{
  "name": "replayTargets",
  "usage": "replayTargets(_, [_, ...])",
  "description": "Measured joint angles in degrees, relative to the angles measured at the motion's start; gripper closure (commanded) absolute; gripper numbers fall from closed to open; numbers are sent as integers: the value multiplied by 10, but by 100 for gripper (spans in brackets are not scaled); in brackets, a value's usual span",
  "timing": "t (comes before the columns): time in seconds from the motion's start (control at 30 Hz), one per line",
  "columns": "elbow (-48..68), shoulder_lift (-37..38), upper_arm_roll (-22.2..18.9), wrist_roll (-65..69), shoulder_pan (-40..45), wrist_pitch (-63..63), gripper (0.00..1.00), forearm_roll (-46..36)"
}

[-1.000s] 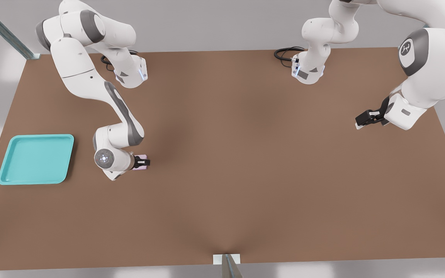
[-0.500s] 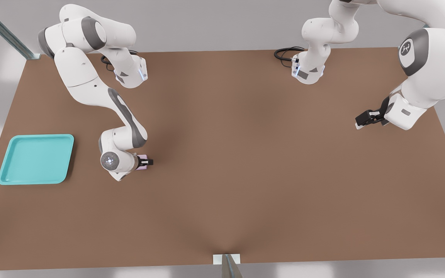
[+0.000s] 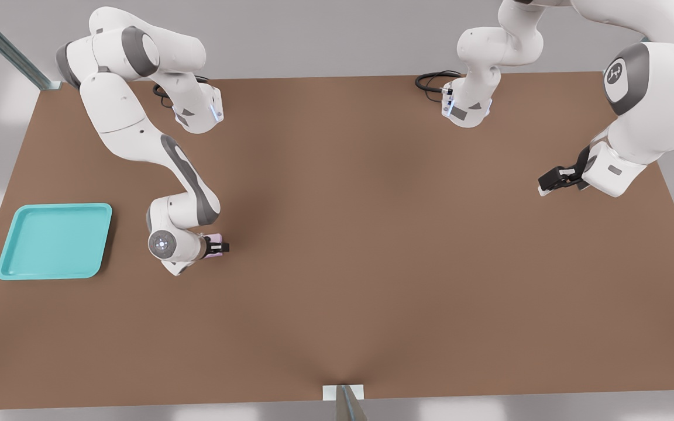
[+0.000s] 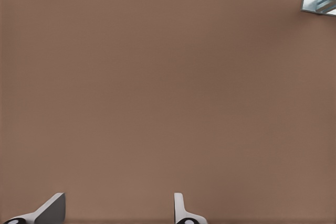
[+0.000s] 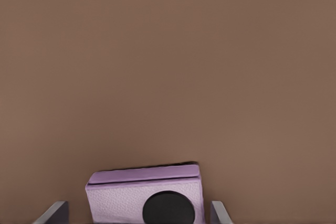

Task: Keep left arm still and place phone on the tray with right arm

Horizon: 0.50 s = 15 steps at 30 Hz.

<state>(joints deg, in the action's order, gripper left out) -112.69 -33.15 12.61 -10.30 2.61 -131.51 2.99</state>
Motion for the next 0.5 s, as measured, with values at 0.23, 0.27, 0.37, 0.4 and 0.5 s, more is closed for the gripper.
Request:
replayTargets(0.23, [-1, -8, 0, 3, 9, 2, 0, 0])
replayTargets(0.27, [-1, -8, 0, 3, 10, 2, 2, 0])
replayTargets(0.37, [-2, -9, 0, 4, 10, 3, 22, -1])
replayTargets(0.4, [-2, -9, 0, 5, 10, 3, 23, -1])
replayTargets(0.5, [-1, -7, 0, 8, 10, 4, 27, -3])
